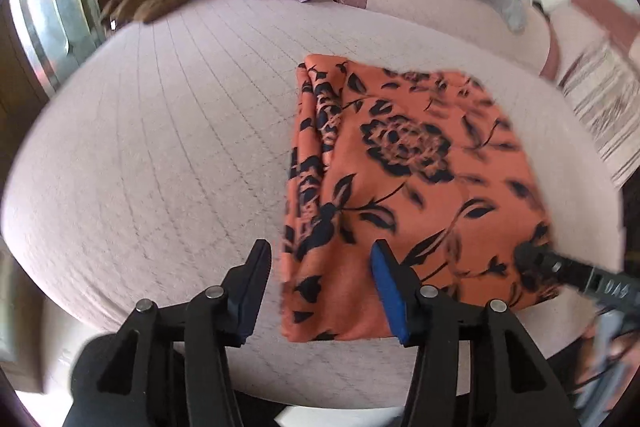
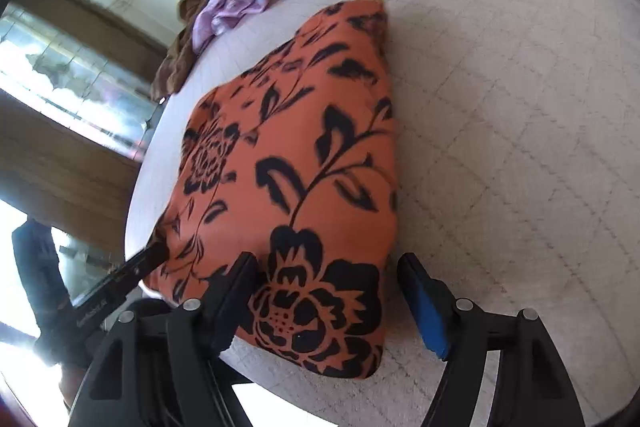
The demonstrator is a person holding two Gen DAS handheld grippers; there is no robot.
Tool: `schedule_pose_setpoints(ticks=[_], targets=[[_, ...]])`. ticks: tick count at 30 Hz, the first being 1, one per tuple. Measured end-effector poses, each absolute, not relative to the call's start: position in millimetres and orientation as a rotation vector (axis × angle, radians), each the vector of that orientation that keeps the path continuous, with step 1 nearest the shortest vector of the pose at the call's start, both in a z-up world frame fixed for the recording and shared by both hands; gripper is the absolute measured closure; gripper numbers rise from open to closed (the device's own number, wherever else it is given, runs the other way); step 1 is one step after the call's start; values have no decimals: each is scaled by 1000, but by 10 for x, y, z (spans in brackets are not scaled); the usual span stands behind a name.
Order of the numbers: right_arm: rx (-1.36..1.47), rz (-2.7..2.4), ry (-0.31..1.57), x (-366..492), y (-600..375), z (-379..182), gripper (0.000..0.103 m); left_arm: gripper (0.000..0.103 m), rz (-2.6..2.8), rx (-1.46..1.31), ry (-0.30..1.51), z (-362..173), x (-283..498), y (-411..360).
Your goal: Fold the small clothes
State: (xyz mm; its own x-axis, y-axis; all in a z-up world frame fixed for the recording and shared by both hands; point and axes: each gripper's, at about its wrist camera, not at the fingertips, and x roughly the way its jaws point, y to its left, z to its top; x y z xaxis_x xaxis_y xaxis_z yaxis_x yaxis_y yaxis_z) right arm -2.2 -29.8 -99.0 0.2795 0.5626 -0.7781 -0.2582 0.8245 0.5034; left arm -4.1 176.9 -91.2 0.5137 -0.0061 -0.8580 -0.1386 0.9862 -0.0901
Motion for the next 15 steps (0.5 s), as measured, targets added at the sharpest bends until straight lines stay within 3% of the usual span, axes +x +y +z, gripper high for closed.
schedule_pose_setpoints(ticks=[1, 8, 12, 15], targets=[[290, 572, 1162, -27, -263, -993, 50, 75, 58, -145, 1051, -1002, -20, 1763], [292, 564, 1171, -17, -326, -1029, 53, 72, 36, -255, 1060, -1067, -54, 1897], [369, 570, 1189, 10, -410, -1029, 40, 47, 22, -386, 1029, -935, -99, 2105], [415, 576, 1124, 5, -514, -879, 37, 37, 7, -436, 949, -782, -121, 2213]])
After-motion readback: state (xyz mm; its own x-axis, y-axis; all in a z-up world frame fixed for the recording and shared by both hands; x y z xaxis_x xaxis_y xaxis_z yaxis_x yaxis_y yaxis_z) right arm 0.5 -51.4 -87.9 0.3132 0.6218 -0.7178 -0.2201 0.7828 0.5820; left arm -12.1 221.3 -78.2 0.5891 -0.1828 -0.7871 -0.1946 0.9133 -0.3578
